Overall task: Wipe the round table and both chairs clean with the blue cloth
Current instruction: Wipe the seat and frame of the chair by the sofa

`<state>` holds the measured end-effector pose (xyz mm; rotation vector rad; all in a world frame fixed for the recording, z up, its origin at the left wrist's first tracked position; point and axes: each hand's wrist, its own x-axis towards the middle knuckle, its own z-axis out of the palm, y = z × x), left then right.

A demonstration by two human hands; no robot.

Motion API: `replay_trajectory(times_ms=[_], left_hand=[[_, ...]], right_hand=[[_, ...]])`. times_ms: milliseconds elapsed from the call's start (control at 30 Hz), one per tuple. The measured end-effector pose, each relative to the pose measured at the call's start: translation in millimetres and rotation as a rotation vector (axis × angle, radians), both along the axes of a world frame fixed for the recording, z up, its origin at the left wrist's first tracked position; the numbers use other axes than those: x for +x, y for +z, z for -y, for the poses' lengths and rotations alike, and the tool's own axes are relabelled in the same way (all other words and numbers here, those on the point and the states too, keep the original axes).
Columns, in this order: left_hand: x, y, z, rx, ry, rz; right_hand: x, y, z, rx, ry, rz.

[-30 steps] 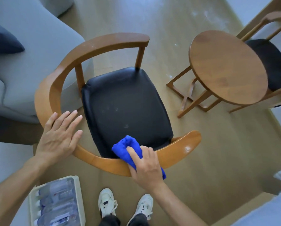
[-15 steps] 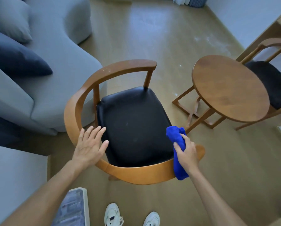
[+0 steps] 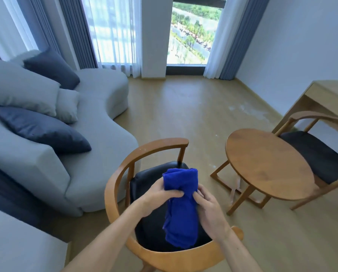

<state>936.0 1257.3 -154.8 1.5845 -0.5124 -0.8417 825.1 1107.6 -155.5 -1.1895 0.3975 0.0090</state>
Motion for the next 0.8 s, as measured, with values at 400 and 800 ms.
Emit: replay_trajectory(times_ms=[400,800], left_hand=[[62.9,47.6,48.1,0.312,-0.143,0.334],[87.1,15.5,101.8,0.48,-0.013,0.201]], right_hand=[[74.6,74.3,84.9,-0.929,0.334,0.199],[182.4,22.7,172.7,-0.646,0.91,0.094]])
